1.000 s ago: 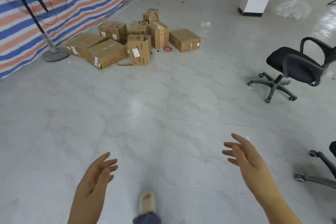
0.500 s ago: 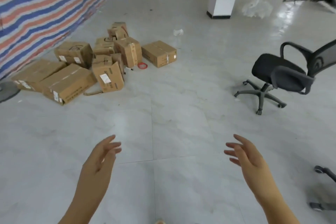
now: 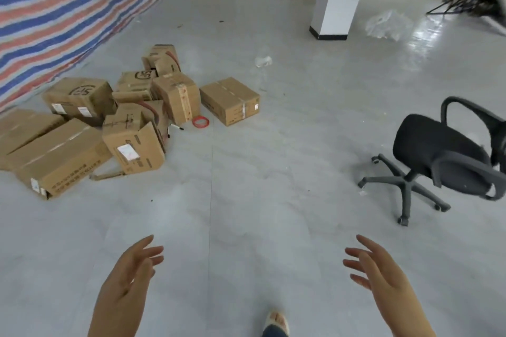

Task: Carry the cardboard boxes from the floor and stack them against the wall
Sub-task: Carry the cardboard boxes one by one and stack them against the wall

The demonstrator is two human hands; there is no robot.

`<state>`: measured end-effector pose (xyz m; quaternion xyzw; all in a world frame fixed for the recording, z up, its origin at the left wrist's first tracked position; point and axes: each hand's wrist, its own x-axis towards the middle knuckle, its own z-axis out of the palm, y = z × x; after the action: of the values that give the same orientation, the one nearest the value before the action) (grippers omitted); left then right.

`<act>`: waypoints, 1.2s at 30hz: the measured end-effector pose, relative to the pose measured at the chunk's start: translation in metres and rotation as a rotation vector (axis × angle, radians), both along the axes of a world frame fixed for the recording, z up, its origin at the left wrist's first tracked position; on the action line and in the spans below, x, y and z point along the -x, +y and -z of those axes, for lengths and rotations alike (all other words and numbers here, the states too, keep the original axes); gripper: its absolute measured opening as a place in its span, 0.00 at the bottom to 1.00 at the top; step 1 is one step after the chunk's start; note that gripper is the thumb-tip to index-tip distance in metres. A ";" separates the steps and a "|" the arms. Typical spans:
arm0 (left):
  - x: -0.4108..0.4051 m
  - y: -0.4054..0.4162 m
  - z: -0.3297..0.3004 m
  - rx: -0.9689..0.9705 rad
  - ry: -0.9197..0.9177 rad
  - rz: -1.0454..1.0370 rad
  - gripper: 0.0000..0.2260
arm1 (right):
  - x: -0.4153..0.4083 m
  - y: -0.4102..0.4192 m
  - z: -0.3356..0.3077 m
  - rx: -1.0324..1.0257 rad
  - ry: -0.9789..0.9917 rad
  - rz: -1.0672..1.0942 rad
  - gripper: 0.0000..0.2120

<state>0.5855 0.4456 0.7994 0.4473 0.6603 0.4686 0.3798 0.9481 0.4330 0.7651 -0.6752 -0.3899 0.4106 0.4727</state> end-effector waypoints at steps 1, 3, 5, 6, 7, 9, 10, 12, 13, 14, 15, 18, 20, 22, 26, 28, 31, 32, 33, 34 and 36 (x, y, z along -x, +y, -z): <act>-0.011 0.030 -0.006 -0.024 -0.001 -0.009 0.16 | -0.009 0.035 -0.009 -0.022 -0.020 -0.012 0.14; -0.030 0.085 -0.013 -0.072 0.018 0.007 0.16 | -0.026 0.100 -0.021 -0.058 -0.041 -0.036 0.13; -0.044 0.130 -0.018 -0.080 0.037 0.027 0.15 | -0.036 0.158 -0.031 -0.058 -0.054 -0.086 0.14; -0.047 0.151 -0.019 -0.081 0.027 0.022 0.15 | -0.038 0.186 -0.033 -0.057 -0.061 -0.107 0.14; -0.049 0.171 -0.018 -0.079 0.013 0.012 0.15 | -0.038 0.211 -0.034 -0.059 -0.070 -0.123 0.14; -0.047 0.209 -0.012 -0.055 -0.005 -0.009 0.16 | -0.034 0.259 -0.031 -0.053 -0.067 -0.140 0.14; -0.043 0.228 -0.006 -0.036 -0.011 -0.018 0.17 | -0.032 0.282 -0.026 -0.042 -0.060 -0.141 0.14; -0.034 0.268 0.007 -0.004 -0.027 -0.043 0.17 | -0.023 0.328 -0.016 -0.017 -0.048 -0.135 0.14; -0.027 0.291 0.013 0.010 -0.024 -0.052 0.16 | -0.018 0.350 -0.010 -0.010 -0.044 -0.124 0.14; -0.021 0.316 0.016 0.018 -0.021 -0.056 0.16 | -0.012 0.372 -0.005 -0.006 -0.037 -0.106 0.14; -0.015 0.343 0.018 0.025 -0.016 -0.055 0.16 | -0.005 0.394 -0.001 -0.005 -0.025 -0.085 0.14; 0.004 0.427 0.011 0.036 0.021 -0.043 0.17 | 0.014 0.462 0.001 0.005 -0.010 -0.058 0.13; 0.014 0.488 -0.003 0.019 0.045 0.001 0.17 | 0.029 0.511 -0.006 0.012 -0.030 -0.067 0.13; 0.022 0.549 -0.012 0.005 0.091 0.075 0.16 | 0.041 0.560 -0.012 0.001 -0.046 -0.073 0.13; 0.021 0.653 -0.023 -0.041 0.121 0.164 0.17 | 0.054 0.636 -0.016 0.008 -0.110 -0.119 0.13; 0.015 0.695 -0.019 -0.058 0.096 0.181 0.17 | 0.052 0.670 -0.012 0.031 -0.096 -0.097 0.13; 0.003 0.750 -0.002 -0.022 0.099 0.191 0.17 | 0.036 0.726 0.001 0.085 -0.059 -0.055 0.13; 0.000 0.764 0.002 0.001 0.111 0.191 0.16 | 0.031 0.742 0.004 0.090 -0.046 -0.045 0.12; -0.002 0.781 0.008 0.020 0.120 0.184 0.16 | 0.025 0.762 0.008 0.093 -0.040 -0.036 0.12; -0.004 0.803 0.014 0.036 0.115 0.159 0.16 | 0.016 0.789 0.012 0.097 -0.039 -0.031 0.12; -0.008 0.848 0.022 0.060 0.087 0.087 0.17 | -0.002 0.849 0.020 0.101 -0.034 -0.038 0.13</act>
<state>0.5935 1.2936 0.7778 0.4840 0.6699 0.4119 0.3839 0.9500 1.2825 0.7452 -0.6975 -0.3896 0.4271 0.4235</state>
